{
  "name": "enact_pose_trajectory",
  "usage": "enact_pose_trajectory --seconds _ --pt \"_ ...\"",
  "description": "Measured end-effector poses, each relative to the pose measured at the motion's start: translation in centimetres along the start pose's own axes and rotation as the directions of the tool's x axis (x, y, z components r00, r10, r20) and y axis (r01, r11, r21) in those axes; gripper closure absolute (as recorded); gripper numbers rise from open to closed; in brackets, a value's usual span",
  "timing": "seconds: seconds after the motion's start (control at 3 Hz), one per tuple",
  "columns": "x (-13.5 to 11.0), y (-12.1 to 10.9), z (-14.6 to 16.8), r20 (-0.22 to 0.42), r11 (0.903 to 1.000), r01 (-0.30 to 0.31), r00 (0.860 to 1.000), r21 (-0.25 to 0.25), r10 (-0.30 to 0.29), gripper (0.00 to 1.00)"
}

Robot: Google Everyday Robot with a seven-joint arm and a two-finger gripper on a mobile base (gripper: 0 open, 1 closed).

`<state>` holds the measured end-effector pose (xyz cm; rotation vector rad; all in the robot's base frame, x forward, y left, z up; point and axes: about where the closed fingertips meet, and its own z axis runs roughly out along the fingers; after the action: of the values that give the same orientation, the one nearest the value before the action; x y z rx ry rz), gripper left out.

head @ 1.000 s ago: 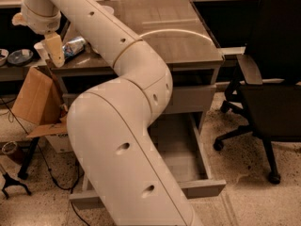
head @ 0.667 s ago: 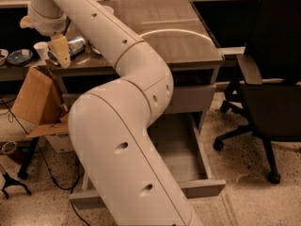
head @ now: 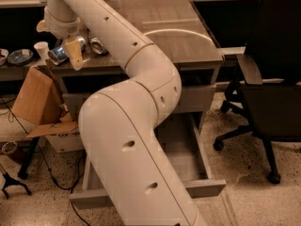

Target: Place redbull can into middle drawer

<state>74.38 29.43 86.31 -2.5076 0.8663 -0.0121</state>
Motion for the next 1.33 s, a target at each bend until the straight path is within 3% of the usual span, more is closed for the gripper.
enact_pose_trajectory --seconds 0.67,1.33 --pt "2.3 0.0 -1.0 -0.037 0.999 -0.022 0.999 0.04 0.024 0.0" --pt "2.5 -0.9 -1.8 -0.068 0.9983 0.005 0.998 0.058 -0.001 0.0"
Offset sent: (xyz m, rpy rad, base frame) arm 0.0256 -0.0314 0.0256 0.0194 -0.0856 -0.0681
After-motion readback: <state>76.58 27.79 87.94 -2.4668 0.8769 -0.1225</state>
